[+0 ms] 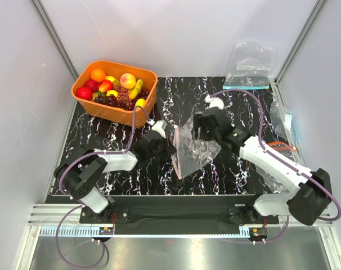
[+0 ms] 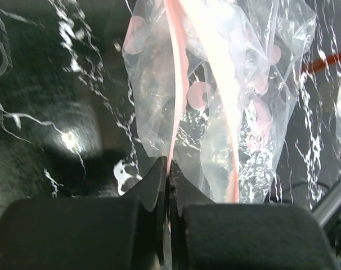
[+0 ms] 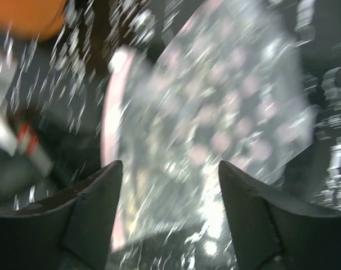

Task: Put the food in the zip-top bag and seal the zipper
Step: Adjust the zipper food storage bag at the center of the board.

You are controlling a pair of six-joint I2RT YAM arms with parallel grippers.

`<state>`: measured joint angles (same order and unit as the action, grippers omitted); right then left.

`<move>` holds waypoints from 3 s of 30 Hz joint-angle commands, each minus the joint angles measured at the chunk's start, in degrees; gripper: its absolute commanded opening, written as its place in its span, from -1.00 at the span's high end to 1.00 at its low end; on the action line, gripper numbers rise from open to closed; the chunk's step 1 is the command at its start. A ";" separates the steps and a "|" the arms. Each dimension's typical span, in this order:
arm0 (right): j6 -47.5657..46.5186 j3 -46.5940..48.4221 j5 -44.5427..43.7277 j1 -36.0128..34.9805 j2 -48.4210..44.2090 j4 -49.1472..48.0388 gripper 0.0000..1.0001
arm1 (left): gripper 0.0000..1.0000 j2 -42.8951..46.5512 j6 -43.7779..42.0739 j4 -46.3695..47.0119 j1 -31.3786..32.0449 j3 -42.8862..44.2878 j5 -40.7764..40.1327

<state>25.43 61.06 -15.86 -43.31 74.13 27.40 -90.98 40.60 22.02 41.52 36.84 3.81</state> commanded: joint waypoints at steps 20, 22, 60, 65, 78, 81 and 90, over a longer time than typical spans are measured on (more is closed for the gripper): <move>-0.56 4.95 19.36 25.64 21.40 -21.15 -0.52 | 1.00 -0.95 -0.78 9.53 0.06 -2.39 6.82; 0.75 4.34 20.68 26.52 22.28 -24.39 -0.56 | 1.00 -0.87 -0.96 9.53 0.14 -2.39 6.82; -6.08 -3.57 12.04 32.32 9.29 -22.38 -0.56 | 1.00 11.09 -2.89 4.08 -0.03 -4.32 -1.27; -8.73 -4.19 29.73 31.54 4.10 -21.07 -0.95 | 1.00 9.60 -5.61 -0.31 -0.03 1.73 -0.83; -3.83 -7.00 26.76 12.64 -5.21 -14.30 -0.39 | 1.00 6.96 -2.81 1.53 0.06 6.58 6.20; -0.05 -7.27 21.32 10.53 -7.50 -11.94 -0.44 | 1.00 7.92 -3.07 1.27 0.14 6.32 6.12; 6.33 -9.11 8.26 10.53 -17.33 -6.37 -0.38 | 1.00 12.40 -4.91 1.62 0.14 2.98 2.87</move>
<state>31.66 53.23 -5.65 -32.56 60.99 21.69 -82.06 37.23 20.40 41.56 40.62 7.97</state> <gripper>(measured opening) 0.598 0.012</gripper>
